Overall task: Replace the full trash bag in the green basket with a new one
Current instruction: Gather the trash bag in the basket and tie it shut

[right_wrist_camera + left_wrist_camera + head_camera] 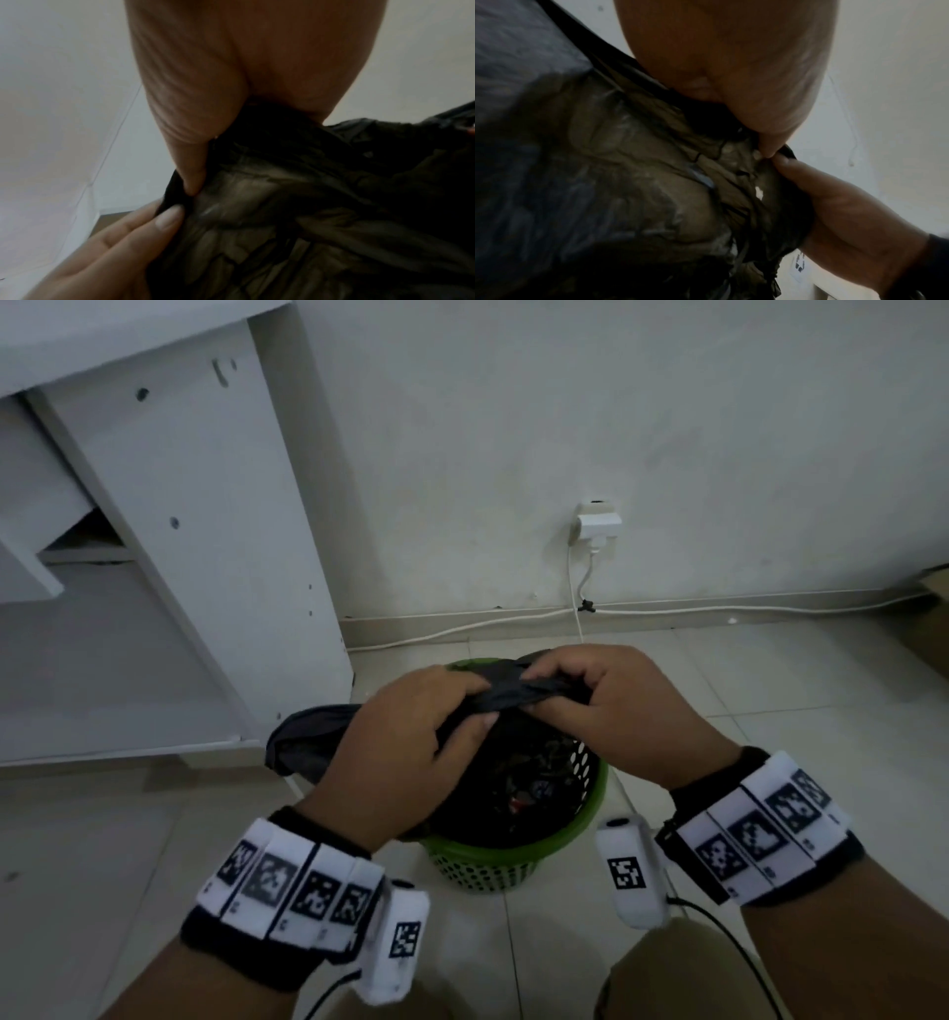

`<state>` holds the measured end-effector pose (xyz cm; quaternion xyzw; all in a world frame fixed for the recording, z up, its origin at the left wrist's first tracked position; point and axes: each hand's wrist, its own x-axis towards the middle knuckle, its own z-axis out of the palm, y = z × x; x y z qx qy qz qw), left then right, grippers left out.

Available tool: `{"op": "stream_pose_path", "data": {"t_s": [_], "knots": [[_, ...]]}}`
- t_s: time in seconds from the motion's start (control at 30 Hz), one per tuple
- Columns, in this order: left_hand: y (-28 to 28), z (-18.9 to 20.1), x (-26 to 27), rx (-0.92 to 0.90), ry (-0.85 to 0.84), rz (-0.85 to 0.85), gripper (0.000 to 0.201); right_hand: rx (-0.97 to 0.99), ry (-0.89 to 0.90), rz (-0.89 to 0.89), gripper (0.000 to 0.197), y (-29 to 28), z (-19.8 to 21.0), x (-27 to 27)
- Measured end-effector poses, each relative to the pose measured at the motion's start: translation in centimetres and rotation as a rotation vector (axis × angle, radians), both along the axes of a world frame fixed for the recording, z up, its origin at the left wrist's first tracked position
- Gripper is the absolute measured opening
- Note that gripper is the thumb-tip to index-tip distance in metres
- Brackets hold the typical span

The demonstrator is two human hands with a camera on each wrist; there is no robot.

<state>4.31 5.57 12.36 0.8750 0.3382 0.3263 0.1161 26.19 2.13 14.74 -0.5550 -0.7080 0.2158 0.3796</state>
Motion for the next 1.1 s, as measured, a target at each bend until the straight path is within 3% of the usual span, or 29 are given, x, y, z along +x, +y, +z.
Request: {"op": "stream_pose_path", "data": {"t_s": [0.17, 0.23, 0.3, 0.37, 0.43, 0.5, 0.57, 0.73, 0.9, 1.0, 1.1], "knots": [[1.2, -1.2, -3.6, -0.121, -0.064, -0.063, 0.041, -0.017, -0.092, -0.133, 0.002, -0.4, -2.3, 3.9], [1.8, -1.5, -4.8, -0.194, -0.082, 0.0, 0.047, -0.026, -0.142, -0.161, 0.002, -0.4, -3.4, 4.8], [2.3, -1.6, -5.3, -0.214, 0.014, 0.094, 0.048, 0.028, -0.17, -0.177, 0.005, -0.4, -4.0, 4.8], [2.3, -1.5, -4.8, -0.193, 0.13, 0.135, 0.035, 0.121, -0.187, -0.178, 0.008, -0.5, -3.9, 4.1], [1.4, -1.0, -3.3, -0.202, 0.109, 0.132, 0.018, 0.203, -0.2, -0.129, 0.01, -0.7, -3.1, 2.7], [0.1, -0.4, -1.1, -0.235, 0.041, 0.078, 0.045, 0.271, -0.237, -0.046, 0.013, -0.7, -2.6, 1.1], [-0.8, -0.1, 1.2, -0.294, -0.014, 0.003, 0.054, 0.292, -0.262, 0.01, 0.02, -0.7, -2.4, -0.1], [-1.2, -0.7, 2.8, -0.328, -0.102, -0.027, 0.016, 0.326, -0.25, -0.046, 0.021, -0.8, -3.2, 1.0], [-0.6, -0.9, 0.3, -0.406, -0.177, -0.05, 0.02, 0.293, -0.344, -0.226, 0.021, -1.3, -5.3, 4.8], [-0.5, -0.7, 0.2, -0.461, -0.288, -0.051, 0.021, 0.225, -0.147, -0.302, 0.01, -1.9, -5.7, 4.6], [-0.7, -0.7, 0.9, -0.522, -0.356, -0.059, 0.018, 0.097, 0.09, -0.234, 0.034, -2.4, -5.3, 2.8]]}}
